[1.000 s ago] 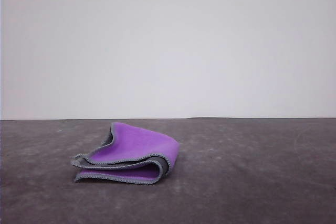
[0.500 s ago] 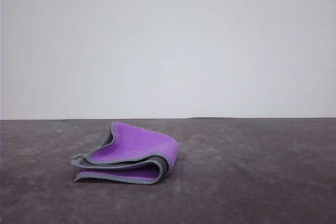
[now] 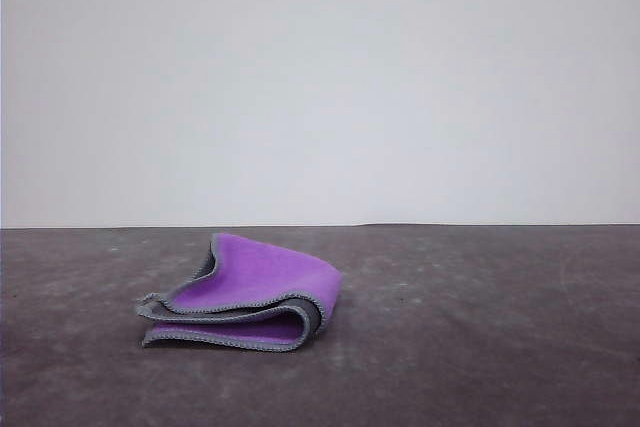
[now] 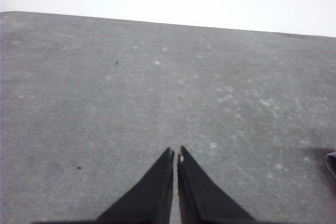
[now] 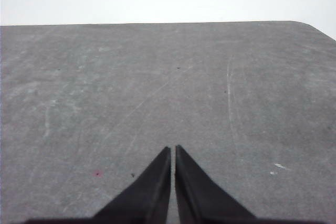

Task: Fold clothes

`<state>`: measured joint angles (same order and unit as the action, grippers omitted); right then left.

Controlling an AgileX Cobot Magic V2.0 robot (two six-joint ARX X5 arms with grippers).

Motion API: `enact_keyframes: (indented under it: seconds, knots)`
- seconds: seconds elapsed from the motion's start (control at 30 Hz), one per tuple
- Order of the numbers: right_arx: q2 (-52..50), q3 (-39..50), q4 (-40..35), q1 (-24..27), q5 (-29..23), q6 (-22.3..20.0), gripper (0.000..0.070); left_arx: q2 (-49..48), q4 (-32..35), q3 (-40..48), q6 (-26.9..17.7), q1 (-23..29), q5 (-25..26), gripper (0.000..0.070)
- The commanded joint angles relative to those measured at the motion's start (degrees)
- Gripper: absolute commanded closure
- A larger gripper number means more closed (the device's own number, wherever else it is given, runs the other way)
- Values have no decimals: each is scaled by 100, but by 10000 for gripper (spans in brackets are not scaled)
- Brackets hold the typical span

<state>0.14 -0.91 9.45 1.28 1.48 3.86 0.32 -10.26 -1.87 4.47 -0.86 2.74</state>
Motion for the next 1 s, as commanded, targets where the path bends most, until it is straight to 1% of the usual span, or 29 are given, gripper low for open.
enact_keyframes:
  seconds: [0.0,0.97]
  knots:
    - [7,20,-68,0,-2,59,688,-8,-33,116,-39,11,-15,700]
    - [7,20,-68,0,-2,59,688,-7,-33,116,-39,11,-15,700]
